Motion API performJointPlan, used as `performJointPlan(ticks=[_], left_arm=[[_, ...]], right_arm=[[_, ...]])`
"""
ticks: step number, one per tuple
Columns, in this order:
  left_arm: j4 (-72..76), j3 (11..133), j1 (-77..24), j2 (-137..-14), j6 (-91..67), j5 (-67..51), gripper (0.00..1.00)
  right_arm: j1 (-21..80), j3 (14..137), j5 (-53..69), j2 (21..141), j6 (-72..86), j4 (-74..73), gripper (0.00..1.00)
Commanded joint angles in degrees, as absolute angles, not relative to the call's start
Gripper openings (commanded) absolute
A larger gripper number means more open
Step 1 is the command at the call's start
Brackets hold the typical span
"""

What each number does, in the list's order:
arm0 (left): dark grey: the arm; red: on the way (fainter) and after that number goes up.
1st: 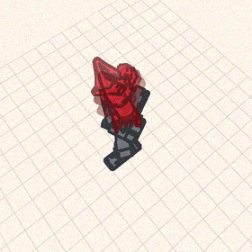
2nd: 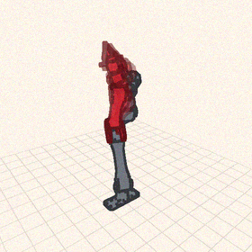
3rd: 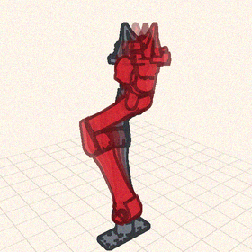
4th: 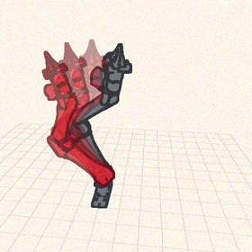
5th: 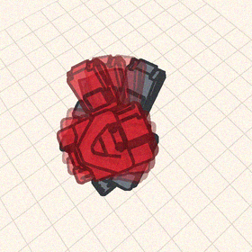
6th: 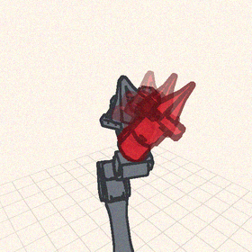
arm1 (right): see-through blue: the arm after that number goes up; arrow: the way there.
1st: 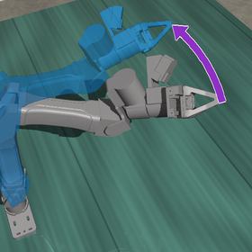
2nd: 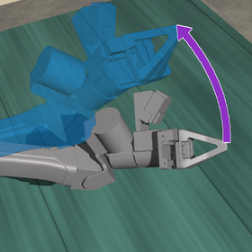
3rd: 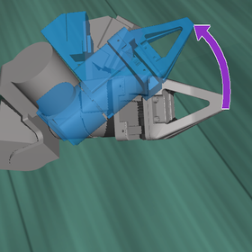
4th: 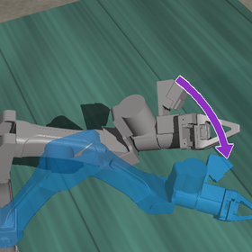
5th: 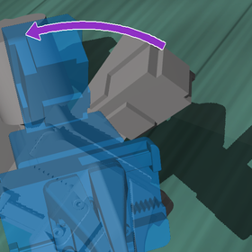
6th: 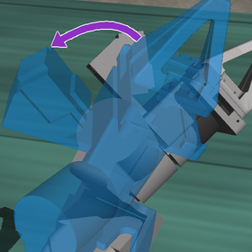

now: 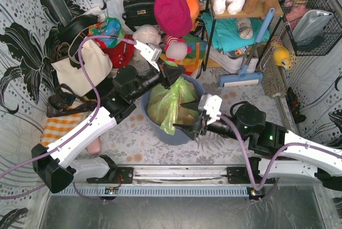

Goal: Tie the trash bag

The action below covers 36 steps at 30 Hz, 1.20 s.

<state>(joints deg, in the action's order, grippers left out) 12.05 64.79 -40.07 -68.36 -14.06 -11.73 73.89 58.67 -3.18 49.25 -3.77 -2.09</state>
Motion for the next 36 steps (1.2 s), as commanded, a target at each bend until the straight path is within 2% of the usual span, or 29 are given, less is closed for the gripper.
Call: performJointPlan(ticks=[1, 5, 8, 12, 16, 27, 33, 36], left_arm=[[13.54, 66.02, -39.90, -67.88, -13.18, -18.07, 0.17], [13.13, 66.23, -39.89, -66.86, -13.32, -19.82, 0.18], [11.94, 67.06, -39.90, -66.38, -13.62, -20.47, 0.12], [11.08, 67.80, -39.88, -65.65, -14.23, -21.99, 0.07], [10.95, 68.32, -39.88, -65.28, -15.38, -23.59, 0.06], [9.98, 70.90, -39.90, -66.56, -17.69, -25.75, 0.05], [10.14, 71.11, -39.90, -67.08, -18.25, -26.27, 0.05], [10.22, 71.02, -39.90, -67.38, -18.52, -26.45, 0.05]], right_arm=[[74.00, 59.52, -2.64, 47.49, -31.17, -6.33, 0.70], [74.01, 58.80, -2.65, 48.11, -45.61, -9.98, 0.73], [74.00, 58.24, -3.40, 49.16, -52.95, -11.52, 0.74], [74.01, 54.43, -4.74, 48.61, -58.48, -6.14, 0.74], [74.05, 51.14, -4.91, 48.97, -63.23, -0.76, 0.73], [74.00, 47.60, 1.09, 52.92, -66.83, 11.16, 0.70], [74.00, 48.25, 4.91, 55.66, -65.60, 11.85, 0.55], [74.00, 51.39, 5.53, 57.89, -66.81, 6.11, 0.59]])
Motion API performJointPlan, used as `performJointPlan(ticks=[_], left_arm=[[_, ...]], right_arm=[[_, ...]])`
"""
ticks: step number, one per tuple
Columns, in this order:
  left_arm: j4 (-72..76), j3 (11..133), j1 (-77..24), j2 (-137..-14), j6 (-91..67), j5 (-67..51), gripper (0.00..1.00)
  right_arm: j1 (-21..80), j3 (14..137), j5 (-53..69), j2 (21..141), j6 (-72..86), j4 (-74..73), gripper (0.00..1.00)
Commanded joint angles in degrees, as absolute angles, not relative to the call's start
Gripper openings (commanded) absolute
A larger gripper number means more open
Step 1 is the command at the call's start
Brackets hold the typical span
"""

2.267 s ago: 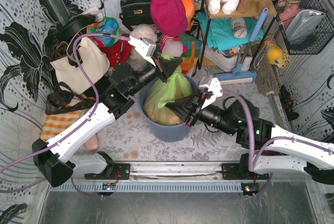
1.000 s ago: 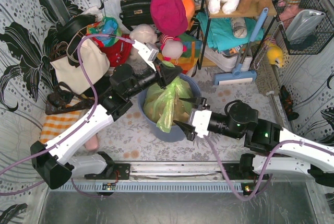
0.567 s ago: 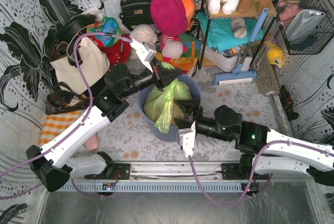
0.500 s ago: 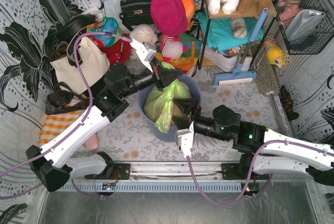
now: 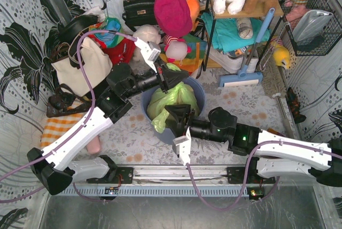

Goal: Tie the trash bag

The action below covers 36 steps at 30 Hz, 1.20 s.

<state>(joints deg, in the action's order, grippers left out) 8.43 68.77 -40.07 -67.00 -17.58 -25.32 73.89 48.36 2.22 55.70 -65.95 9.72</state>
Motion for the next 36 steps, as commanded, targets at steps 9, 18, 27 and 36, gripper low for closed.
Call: performJointPlan(ticks=[9, 18, 27, 36], left_arm=[[10.85, 71.27, -39.90, -68.23, -19.35, -26.63, 0.05], [11.08, 70.22, -39.90, -67.75, -19.42, -25.40, 0.04], [11.35, 68.38, -39.90, -66.47, -19.41, -22.51, 0.04], [11.82, 67.75, -39.90, -66.11, -19.90, -21.09, 0.04]], right_arm=[[74.05, 63.31, 1.17, 59.88, -69.28, -13.64, 0.59], [74.03, 61.13, -17.69, 53.59, -7.29, 9.45, 0.71], [74.00, 55.51, -29.01, 51.35, 58.38, -6.36, 0.52], [75.15, 55.86, -30.95, 57.79, 71.52, -8.02, 0.54]])
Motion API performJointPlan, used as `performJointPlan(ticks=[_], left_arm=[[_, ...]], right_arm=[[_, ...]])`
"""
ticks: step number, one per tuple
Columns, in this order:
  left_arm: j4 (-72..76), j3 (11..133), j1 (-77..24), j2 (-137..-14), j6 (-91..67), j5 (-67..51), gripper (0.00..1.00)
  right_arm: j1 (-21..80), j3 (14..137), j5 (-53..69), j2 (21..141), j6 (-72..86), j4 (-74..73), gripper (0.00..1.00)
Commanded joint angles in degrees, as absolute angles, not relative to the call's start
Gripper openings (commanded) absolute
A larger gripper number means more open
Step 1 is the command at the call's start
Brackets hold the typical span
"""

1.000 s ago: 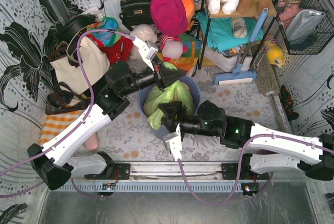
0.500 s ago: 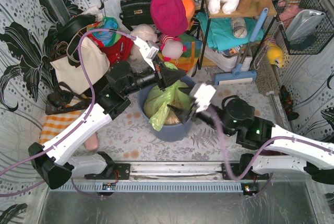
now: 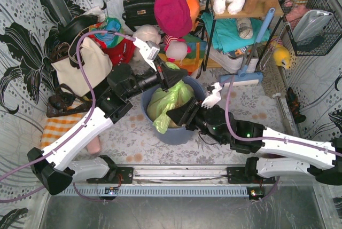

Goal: Tie the trash bag

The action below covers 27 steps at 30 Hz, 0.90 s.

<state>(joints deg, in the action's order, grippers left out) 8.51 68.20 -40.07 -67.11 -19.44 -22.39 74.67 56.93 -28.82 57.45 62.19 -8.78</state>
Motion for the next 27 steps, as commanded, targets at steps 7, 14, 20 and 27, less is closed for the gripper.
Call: performJointPlan(ticks=[7, 14, 20, 27], left_arm=[[11.86, 68.06, -39.80, -66.61, -19.94, -21.34, 0.04], [12.45, 67.87, -39.81, -66.89, -20.49, -21.53, 0.04], [12.70, 67.86, -39.76, -67.24, -20.36, -21.55, 0.04], [9.86, 68.84, -39.59, -67.97, -17.70, -15.75, 0.03]], right_arm=[[75.15, 54.91, -28.74, 59.43, 67.66, -0.84, 0.51], [75.15, 56.76, -26.84, 62.47, 66.21, 1.22, 0.50], [75.15, 56.86, -27.93, 63.39, 67.15, 1.39, 0.26], [75.15, 57.19, -26.41, 60.80, 64.88, 0.72, 0.00]])
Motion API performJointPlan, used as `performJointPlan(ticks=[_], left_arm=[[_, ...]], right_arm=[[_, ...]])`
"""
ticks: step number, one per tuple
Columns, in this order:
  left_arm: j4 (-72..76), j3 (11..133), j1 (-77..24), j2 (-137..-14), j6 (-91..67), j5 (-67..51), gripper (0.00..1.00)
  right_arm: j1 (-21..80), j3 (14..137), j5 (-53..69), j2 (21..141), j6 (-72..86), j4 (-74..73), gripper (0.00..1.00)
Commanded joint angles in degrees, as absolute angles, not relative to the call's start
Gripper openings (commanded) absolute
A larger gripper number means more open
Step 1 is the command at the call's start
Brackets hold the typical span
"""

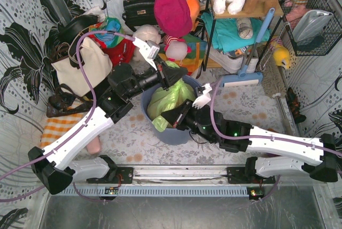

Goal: Tie the trash bag

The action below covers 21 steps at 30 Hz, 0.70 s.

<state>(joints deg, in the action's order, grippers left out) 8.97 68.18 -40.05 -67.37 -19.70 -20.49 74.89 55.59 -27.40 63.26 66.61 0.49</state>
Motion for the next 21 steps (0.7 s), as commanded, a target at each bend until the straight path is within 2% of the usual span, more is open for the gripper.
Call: performJointPlan(ticks=[1, 7, 12, 16, 21], left_arm=[[8.91, 69.15, -39.59, -68.10, -16.98, -14.03, 0.03], [6.77, 69.94, -39.39, -69.10, -12.62, -3.11, 0.03], [6.64, 69.43, -39.21, -68.71, -10.86, 3.06, 0.02], [6.48, 68.72, -39.20, -67.13, -10.59, 2.41, 0.02], [6.01, 66.68, -39.20, -64.01, -12.48, 0.07, 0.02]], right_arm=[[75.15, 57.71, -26.15, 60.12, 64.48, -0.32, 0.00], [75.15, 63.23, -25.10, 56.93, 62.49, -13.55, 0.00], [75.15, 68.05, -26.62, 54.28, 63.10, -31.61, 0.00], [75.15, 78.17, -34.60, 58.01, 61.96, -54.27, 0.00], [75.08, 91.67, -51.07, 70.35, 59.66, -74.03, 0.00]])
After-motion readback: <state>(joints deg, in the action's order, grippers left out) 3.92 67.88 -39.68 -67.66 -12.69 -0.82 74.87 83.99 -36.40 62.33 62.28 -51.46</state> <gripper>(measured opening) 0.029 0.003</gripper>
